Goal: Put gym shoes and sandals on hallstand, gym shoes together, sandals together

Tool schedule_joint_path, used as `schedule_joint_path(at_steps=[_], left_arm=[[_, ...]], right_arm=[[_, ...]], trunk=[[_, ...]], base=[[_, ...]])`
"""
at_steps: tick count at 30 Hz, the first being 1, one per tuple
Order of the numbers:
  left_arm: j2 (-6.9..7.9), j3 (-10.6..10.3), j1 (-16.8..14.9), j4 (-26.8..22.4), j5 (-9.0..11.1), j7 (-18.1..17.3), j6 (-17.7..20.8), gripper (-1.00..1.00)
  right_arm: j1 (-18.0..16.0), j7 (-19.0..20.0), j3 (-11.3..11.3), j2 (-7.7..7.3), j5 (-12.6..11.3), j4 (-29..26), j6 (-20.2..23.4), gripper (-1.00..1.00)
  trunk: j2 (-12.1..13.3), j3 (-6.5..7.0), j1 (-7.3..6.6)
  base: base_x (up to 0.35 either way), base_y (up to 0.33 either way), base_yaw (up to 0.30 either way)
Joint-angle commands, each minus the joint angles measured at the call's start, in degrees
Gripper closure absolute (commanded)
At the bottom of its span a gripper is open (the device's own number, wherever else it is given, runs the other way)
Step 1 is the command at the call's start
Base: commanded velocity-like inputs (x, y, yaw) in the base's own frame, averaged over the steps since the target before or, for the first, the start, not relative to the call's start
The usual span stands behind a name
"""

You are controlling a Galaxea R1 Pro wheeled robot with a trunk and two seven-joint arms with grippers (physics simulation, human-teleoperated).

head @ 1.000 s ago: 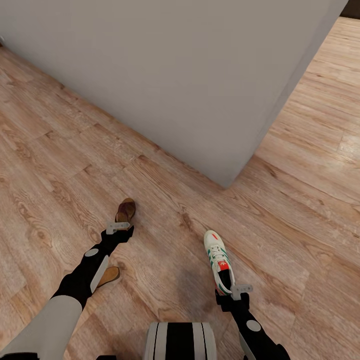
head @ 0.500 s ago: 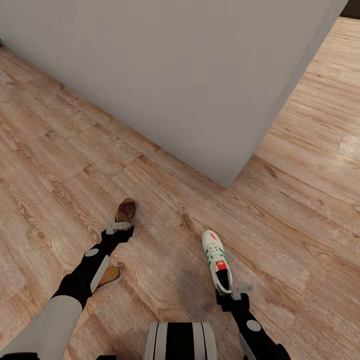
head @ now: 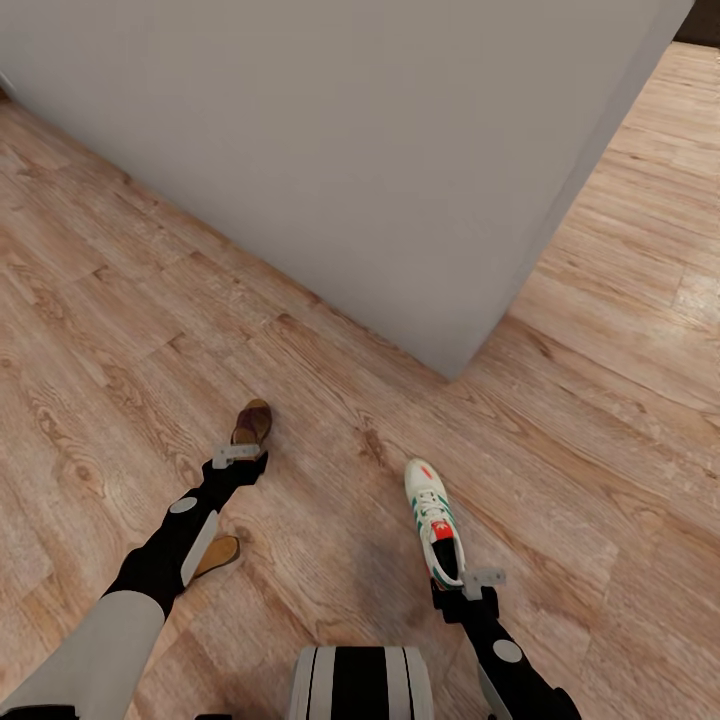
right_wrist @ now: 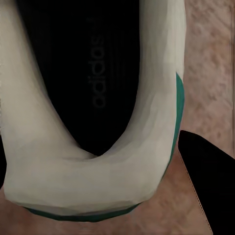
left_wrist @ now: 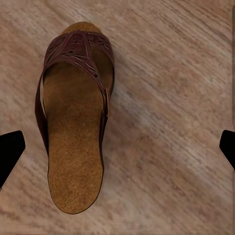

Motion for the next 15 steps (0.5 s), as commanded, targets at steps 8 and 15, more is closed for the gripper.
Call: schedule_joint_path(at_steps=[8, 15], left_arm=[[0.0, 0.1, 0.0, 0.0, 0.5, -0.3, 0.2, -1.0], [0.15, 0.2, 2.8, -0.2, 0.5, -0.4, 0.2, -1.0]], right_arm=[[0.0, -0.1, -0.1, 0.02, 0.6, 0.0, -0.2, 1.0], [0.0, -0.1, 0.0, 0.01, 0.7, 0.1, -1.5, 1.0]], trunk=[[0.1, 1.75, -0.21], [0.2, 3.3, -0.39]], base=[[0.0, 0.0, 0.0], [0.0, 0.0, 0.0]])
